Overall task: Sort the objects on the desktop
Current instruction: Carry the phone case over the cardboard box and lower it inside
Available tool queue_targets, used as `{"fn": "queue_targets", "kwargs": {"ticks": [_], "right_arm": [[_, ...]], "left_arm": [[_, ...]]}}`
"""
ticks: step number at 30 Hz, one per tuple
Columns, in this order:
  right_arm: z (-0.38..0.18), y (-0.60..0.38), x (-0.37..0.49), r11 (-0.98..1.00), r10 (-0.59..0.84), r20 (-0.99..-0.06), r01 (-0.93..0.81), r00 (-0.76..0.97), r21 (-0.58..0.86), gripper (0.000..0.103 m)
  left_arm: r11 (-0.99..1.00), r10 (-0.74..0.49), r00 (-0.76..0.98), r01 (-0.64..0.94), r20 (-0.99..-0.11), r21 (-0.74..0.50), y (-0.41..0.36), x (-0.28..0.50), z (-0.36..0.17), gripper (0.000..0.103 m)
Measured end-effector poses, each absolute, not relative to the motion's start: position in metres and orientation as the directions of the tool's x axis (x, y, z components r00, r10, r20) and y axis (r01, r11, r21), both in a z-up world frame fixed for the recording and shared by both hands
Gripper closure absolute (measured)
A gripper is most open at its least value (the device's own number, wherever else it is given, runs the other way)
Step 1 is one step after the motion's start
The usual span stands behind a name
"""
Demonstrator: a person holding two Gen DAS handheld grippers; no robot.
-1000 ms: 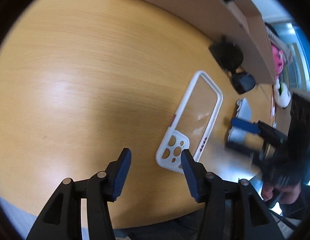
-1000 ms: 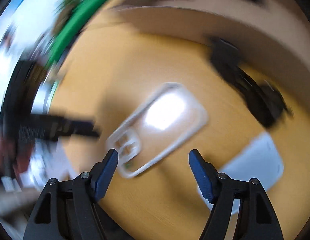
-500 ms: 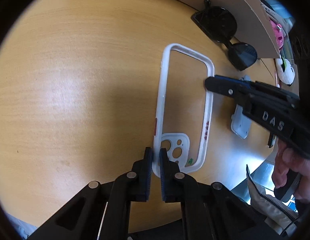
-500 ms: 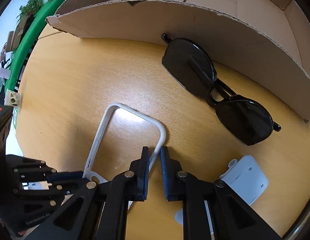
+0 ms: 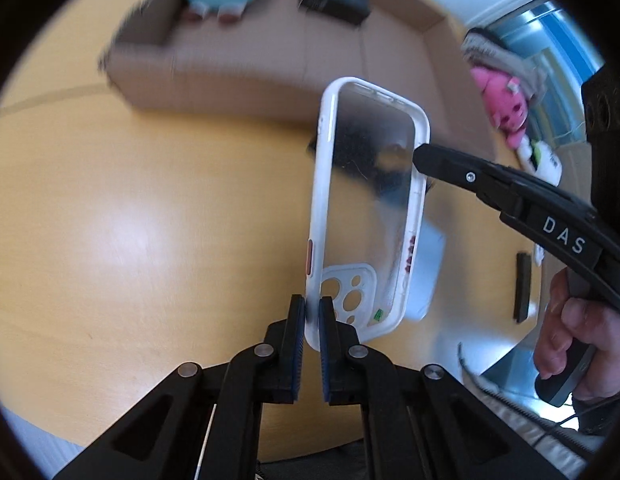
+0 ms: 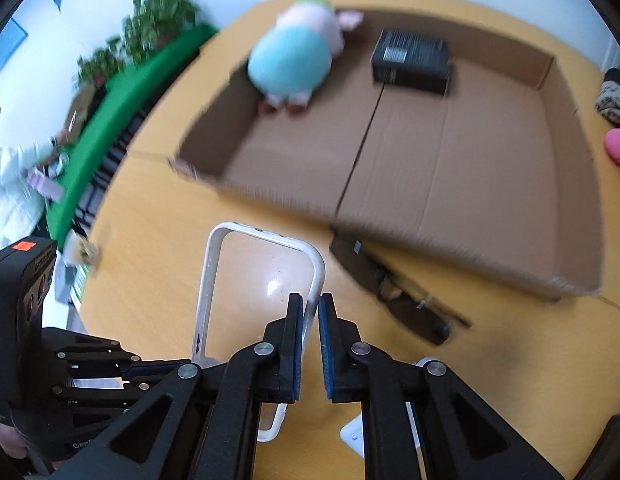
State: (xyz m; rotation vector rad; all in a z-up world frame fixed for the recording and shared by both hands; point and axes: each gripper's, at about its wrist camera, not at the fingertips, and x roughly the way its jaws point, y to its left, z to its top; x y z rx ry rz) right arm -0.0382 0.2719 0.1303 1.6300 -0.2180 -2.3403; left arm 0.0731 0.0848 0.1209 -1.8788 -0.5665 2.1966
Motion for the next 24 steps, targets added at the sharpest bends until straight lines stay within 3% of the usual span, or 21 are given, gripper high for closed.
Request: {"fn": "queue_targets", "kwargs": {"ticks": [10,24], "right_arm": [[0.212,0.319,-0.053,-0.95,-0.303,-0.807,0.098,-0.507,0.296,0.095],[0.238,0.38,-0.09,-0.963,-0.232,-0.797,0.018,-0.558,0.268,0.096]], "left_arm": [[-0.915,0.39,-0.307,-0.023,-0.868,-0.403,0.111,0.026,0.193,0.097],[-0.913,0.406,-0.344,-0.106,-0.847,-0.395,0.148,-0.032,0.219,0.097]]}}
